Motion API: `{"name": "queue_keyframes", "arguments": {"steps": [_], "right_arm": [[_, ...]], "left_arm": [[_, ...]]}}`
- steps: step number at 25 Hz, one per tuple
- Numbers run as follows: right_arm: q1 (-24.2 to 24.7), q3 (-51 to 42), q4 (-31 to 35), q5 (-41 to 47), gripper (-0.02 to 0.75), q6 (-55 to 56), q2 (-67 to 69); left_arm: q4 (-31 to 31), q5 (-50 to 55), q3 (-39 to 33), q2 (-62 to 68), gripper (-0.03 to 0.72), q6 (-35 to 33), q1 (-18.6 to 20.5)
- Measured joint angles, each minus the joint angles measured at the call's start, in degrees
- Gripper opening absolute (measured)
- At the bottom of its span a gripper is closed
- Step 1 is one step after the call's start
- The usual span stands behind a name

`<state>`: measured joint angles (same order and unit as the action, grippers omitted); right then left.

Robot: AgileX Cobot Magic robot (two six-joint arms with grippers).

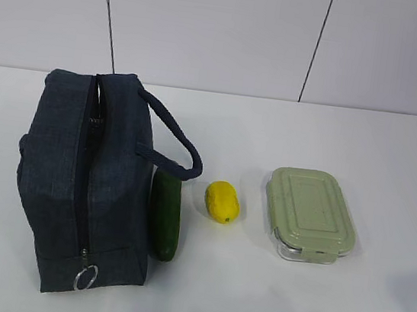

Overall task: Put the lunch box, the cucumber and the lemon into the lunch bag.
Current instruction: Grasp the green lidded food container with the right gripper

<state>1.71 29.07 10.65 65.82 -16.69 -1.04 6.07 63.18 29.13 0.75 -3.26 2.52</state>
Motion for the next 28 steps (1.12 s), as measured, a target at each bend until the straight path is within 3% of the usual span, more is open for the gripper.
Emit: {"name": "queue_keyframes", "arguments": {"steps": [15,20,22,28], "right_arm": [[0.0,0.0,0.1,0.0,0.242,0.5,0.0],[0.0,0.7,0.7,-2.0,0.250,5.8,1.0],[0.0,1.4,1.7,-3.0,0.288,7.6,4.6],[0.0,5.5,3.3,-5.0,0.512,7.9,22.9]], "left_arm": [[0.0,0.0,0.0,0.0,0.234,0.0,0.0],[0.0,0.0,0.0,0.0,0.234,0.0,0.0],[0.0,0.0,0.0,0.0,0.234,0.0,0.0],[0.0,0.0,0.0,0.0,0.234,0.0,0.0]]}}
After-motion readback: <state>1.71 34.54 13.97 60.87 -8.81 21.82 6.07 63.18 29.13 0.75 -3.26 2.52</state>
